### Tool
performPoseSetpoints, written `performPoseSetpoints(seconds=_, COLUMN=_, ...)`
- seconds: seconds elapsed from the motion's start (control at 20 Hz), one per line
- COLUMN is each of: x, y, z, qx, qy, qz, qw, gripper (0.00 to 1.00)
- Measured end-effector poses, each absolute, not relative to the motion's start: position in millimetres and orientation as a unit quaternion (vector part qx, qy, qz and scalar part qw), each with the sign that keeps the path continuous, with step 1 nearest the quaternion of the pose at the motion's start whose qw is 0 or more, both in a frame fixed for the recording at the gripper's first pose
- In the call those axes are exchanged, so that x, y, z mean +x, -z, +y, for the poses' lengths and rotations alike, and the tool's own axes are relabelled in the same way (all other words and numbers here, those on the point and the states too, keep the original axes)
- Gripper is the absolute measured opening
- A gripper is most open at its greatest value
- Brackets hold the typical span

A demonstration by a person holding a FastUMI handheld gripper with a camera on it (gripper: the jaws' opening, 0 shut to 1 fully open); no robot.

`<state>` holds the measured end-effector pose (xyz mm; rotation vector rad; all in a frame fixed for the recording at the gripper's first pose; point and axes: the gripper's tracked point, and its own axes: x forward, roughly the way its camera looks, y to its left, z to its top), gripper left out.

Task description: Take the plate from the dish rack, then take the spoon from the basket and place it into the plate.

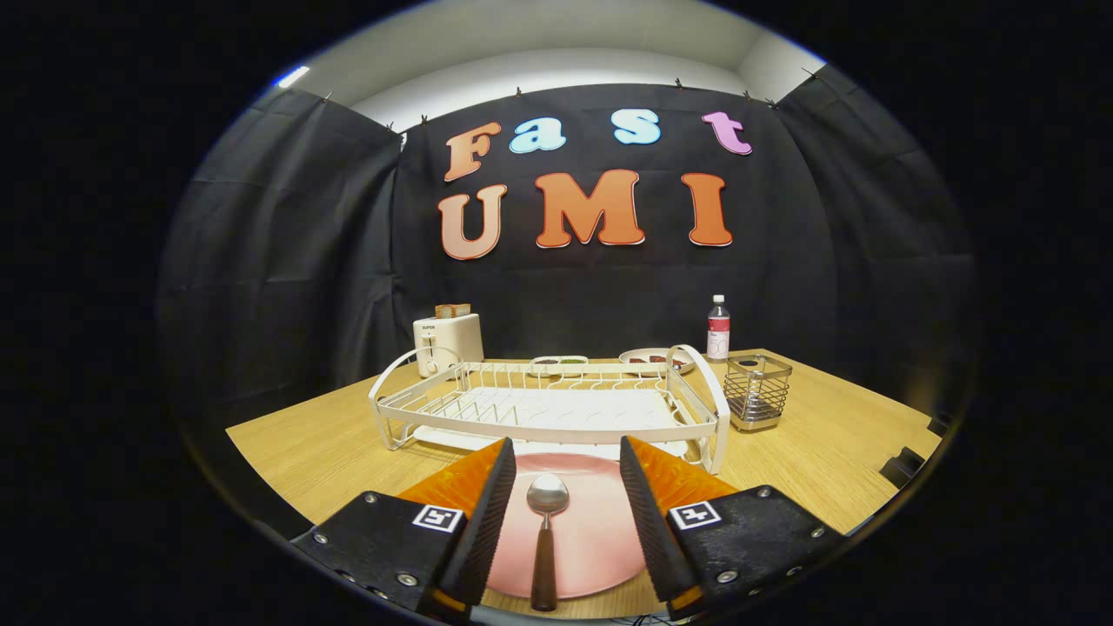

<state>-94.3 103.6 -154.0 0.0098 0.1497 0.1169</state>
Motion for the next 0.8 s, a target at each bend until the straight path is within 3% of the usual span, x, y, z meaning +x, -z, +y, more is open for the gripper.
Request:
performPoseSetpoints(seconds=0.2, x=-91.1, y=134.2, z=84.5, qx=-0.012, qy=-0.055, qz=0.070, qw=0.996, gripper=0.93)
performPoseSetpoints(seconds=0.3, x=-88.1, y=125.5, z=73.5, qx=-0.016, qy=-0.055, qz=0.069, qw=0.996, gripper=0.97)
performPoseSetpoints(seconds=0.8, x=-72.5, y=99.3, z=-10.0, qx=-0.004, qy=-0.022, qz=0.062, qw=0.998, gripper=0.97)
